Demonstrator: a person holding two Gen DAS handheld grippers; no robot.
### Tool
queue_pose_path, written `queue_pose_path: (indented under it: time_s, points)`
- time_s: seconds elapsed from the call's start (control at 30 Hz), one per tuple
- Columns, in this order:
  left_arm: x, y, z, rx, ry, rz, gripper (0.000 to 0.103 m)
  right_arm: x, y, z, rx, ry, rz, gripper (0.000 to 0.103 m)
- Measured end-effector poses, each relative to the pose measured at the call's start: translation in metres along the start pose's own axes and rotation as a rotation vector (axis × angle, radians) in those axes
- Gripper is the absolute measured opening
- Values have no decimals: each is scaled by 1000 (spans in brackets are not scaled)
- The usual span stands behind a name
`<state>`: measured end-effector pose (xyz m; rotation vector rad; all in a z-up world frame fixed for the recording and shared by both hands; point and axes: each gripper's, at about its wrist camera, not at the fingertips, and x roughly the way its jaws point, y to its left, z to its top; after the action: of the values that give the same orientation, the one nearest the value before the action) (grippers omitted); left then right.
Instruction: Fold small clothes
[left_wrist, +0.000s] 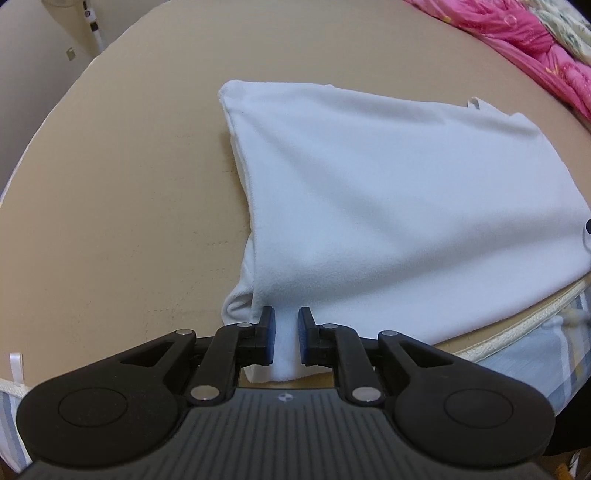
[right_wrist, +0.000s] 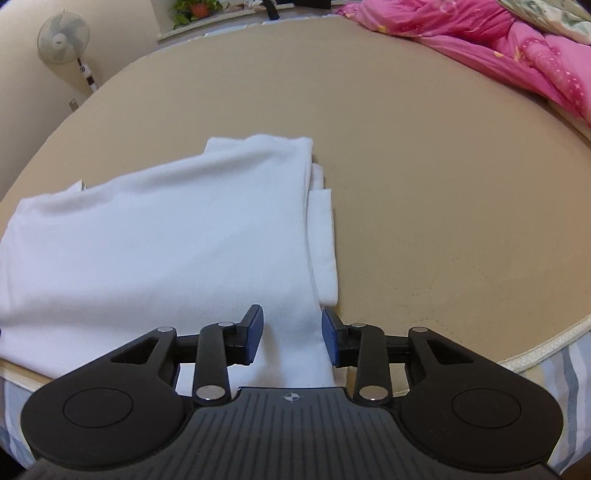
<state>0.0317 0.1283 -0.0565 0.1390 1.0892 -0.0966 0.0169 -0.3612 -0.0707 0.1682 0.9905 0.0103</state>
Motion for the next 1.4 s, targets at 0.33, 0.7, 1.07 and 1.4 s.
queue_pose_path:
  time_s: [0.33,0.7,1.07,1.4]
  points:
    - [4,8,8,-4,2,-13,14,13,2,10,5,0,-17,37]
    - [-16,79,15,-406,-98,-260,18,5,-2,12,31,-34,-22,37]
    - [34,95,5,-546,71,-291,58,-10,-12,24,95,-103,46,37]
    - [31,53,5,-458,17,-174,9,-23,-34,36,190,-160,108,37]
